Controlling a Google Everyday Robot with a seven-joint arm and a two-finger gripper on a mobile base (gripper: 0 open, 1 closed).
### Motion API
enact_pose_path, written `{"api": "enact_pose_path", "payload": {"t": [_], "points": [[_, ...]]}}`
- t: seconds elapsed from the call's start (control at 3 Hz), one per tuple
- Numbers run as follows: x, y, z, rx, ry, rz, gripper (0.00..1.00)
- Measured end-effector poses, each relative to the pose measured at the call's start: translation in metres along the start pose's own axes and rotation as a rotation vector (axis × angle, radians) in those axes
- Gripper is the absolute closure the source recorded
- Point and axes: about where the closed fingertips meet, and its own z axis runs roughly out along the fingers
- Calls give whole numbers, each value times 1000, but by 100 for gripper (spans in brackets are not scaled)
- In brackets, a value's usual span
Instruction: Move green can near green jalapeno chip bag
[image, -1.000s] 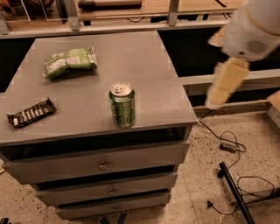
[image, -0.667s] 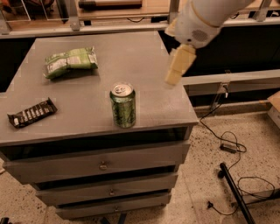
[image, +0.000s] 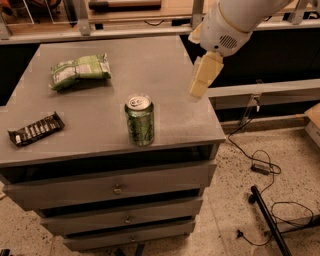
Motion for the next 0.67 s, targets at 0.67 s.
{"api": "enact_pose_path", "payload": {"t": [0.67], "points": [[-61, 58, 52, -171, -403, -136, 0]]}}
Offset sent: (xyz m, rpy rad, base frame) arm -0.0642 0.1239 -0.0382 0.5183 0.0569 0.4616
